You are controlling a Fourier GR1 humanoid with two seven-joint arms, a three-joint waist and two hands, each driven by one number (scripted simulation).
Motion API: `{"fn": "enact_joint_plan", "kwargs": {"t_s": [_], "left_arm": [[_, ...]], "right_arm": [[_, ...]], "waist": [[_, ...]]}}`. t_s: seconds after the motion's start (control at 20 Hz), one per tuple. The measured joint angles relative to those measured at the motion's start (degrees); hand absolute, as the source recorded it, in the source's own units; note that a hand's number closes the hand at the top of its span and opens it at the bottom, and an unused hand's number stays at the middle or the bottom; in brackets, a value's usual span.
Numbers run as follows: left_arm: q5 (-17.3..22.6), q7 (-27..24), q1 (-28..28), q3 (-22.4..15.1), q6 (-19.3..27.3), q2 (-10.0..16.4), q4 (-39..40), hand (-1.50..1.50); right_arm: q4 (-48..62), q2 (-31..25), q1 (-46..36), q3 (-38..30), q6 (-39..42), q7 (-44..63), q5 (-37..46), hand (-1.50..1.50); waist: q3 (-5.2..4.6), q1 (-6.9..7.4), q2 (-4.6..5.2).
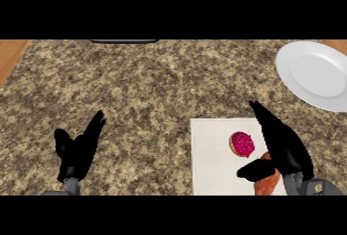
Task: Pick the cupcake from the placemat and place it in the plate
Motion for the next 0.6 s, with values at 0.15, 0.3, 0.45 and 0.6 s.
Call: {"fn": "enact_joint_plan", "kwargs": {"t_s": [0.15, 0.3, 0.45, 0.6], "left_arm": [[-0.1, -0.7, -1.1, 0.6, -1.0, -0.4, 1.7, 0.0], [-0.3, -0.3, 0.0, 0.7, -1.6, -0.3, 0.2, 0.0], [-0.8, -0.4, -0.1, 1.2, -1.8, -0.8, 0.4, 0.0], [-1.9, -0.5, 0.3, 1.0, -1.2, -1.5, 0.0, 0.0]], "right_arm": [[2.1, 1.9, -0.1, 0.4, 0.3, 0.3, 3.0, -1.5], [2.6, 3.1, 1.1, 0.0, 0.9, -0.5, 4.6, -1.5], [4.7, 5.1, 1.2, -0.3, 1.3, -1.9, 6.0, -1.5], [8.2, 5.9, 1.4, -1.4, 1.4, -4.9, 6.5, -1.5]], "waist": [[0.04, -0.07, -0.02], [0.06, -0.06, -0.06], [0.05, -0.05, -0.04], [0.06, -0.01, -0.02]]}}
